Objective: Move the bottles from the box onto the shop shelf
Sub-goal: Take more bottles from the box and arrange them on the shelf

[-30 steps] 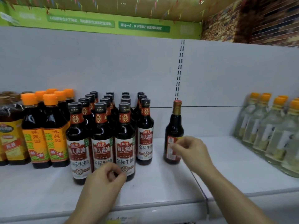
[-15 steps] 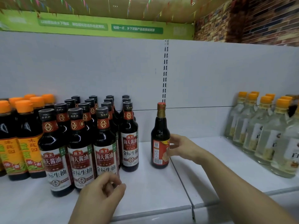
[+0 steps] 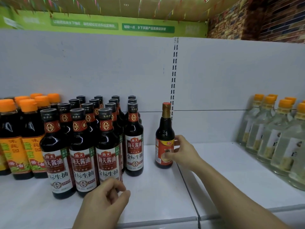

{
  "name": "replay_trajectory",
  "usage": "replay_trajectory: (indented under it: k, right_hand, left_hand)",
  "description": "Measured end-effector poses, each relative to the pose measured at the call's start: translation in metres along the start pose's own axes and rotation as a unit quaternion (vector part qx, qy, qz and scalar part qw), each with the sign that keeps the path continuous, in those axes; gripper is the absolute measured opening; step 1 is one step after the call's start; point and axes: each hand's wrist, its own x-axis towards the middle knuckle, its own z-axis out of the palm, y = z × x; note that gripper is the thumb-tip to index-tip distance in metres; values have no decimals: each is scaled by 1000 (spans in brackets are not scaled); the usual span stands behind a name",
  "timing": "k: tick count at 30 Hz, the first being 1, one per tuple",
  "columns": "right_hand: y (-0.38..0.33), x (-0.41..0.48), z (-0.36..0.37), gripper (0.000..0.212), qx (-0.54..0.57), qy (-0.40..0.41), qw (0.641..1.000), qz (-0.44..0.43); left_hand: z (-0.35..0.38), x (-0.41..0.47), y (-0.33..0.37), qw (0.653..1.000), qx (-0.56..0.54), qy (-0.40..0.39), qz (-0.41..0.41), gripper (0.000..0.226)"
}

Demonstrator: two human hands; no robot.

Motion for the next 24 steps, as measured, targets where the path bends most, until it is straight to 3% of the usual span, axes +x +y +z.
replay_trajectory:
  k: [16,24]
  right_hand:
    - [0,44,16,73,-22,67,998,4]
    - [4,65,22,74,-28,80,996,11]
  left_hand:
    - [2,4,-10,999,-1,0,-35,14]
    - [-2,3,-13,999,-8,20,-43,33]
